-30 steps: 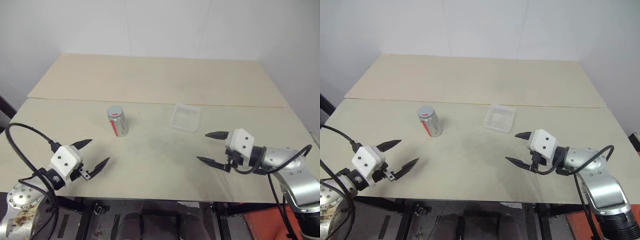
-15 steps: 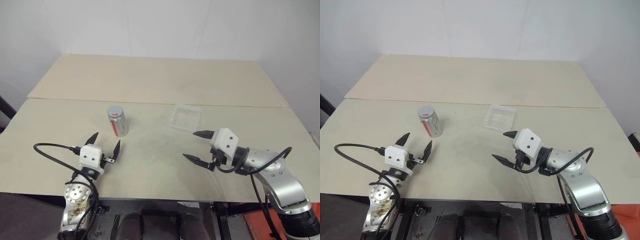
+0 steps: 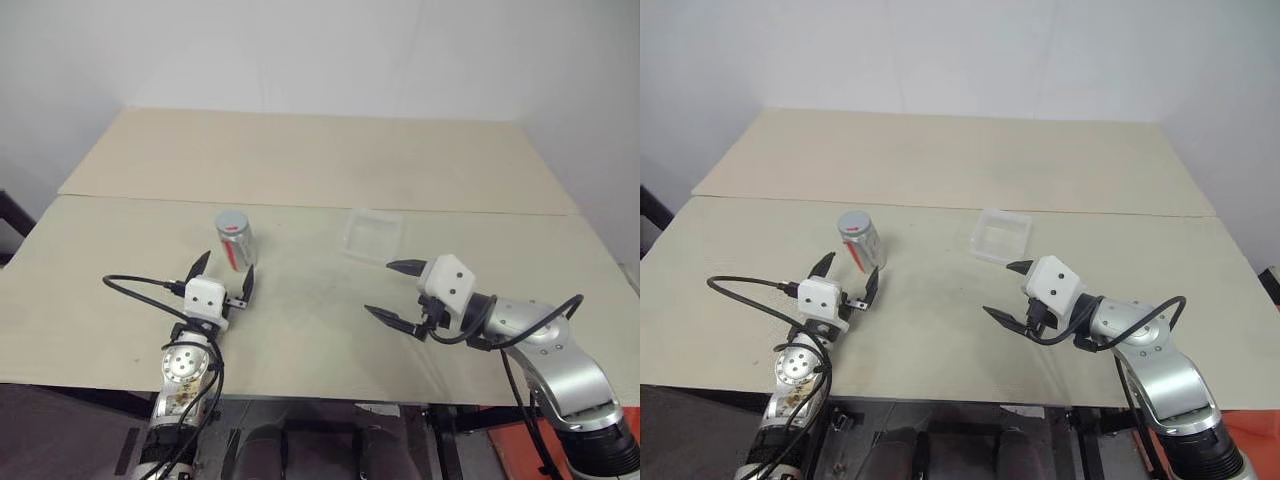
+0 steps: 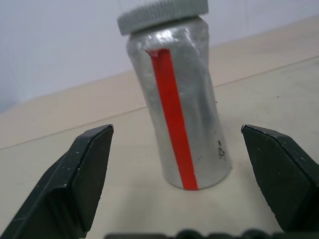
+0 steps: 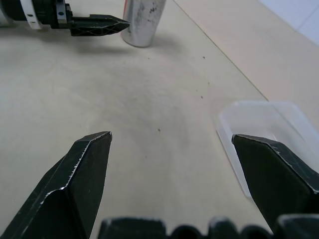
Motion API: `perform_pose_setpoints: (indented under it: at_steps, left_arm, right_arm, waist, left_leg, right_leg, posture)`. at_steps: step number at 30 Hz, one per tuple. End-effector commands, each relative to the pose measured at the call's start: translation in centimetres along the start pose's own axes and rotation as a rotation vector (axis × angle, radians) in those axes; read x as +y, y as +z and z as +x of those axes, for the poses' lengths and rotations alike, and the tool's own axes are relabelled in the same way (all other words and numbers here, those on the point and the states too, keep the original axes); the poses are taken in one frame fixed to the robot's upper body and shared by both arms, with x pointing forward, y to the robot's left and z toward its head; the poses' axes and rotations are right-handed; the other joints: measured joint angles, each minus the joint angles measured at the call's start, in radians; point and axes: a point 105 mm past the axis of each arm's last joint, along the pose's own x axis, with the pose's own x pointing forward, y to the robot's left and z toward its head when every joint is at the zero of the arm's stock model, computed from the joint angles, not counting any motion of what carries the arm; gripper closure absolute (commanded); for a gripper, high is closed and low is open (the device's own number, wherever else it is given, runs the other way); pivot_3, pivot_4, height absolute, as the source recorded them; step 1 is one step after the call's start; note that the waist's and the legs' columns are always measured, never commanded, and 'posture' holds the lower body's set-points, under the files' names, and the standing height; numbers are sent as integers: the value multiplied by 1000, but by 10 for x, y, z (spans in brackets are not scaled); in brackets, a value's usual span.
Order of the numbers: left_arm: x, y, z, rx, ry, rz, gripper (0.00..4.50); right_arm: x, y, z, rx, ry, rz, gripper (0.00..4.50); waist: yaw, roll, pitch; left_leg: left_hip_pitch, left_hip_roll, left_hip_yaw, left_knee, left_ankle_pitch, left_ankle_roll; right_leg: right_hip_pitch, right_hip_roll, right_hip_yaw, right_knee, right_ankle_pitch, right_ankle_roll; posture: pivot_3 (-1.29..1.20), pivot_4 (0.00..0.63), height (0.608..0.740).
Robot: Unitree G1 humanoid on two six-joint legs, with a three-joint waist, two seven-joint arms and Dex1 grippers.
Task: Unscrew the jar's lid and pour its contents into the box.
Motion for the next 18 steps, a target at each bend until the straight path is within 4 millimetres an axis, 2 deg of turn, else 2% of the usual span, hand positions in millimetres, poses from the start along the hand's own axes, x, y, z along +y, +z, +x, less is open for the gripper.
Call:
perform_pose_setpoints:
  at_steps: [1,5,11,18]
  left_arm:
    - [-5,14,15,-73,17,-28,27]
    - [-11,14,22,-75,11,-32,27]
    - [-19,19,29,-92,-37,-65,27]
    - [-21,27,19,-87,-120,-78,27]
  right_arm:
    - [-4,11,-2,-24,-29,-42,0]
    - [-6,10,-3,-11,-48,-50,0]
    - [-6,9,-6,-2,-59,-48,0]
    - [-3,8,-8,7,-62,-39,0]
  waist:
    - [7,1,-1]
    - [22,2,-1]
    - [35,6,-4]
    - [18,6,-4]
  left_leg:
    - [1,-1,0,0,1,0]
    - [8,-1,-2,0,2,0]
    - [9,-2,-4,0,2,0]
    - [6,-2,-4,0,2,0]
  right_leg:
    - [1,0,0,0,0,0]
    - [11,-1,-4,-3,0,0]
    - [13,-2,-5,-3,0,0]
    - [12,-2,-5,-5,0,1]
  posture:
    - [0,150,740]
    - [0,150,740]
    - [0,150,740]
    - [0,150,740]
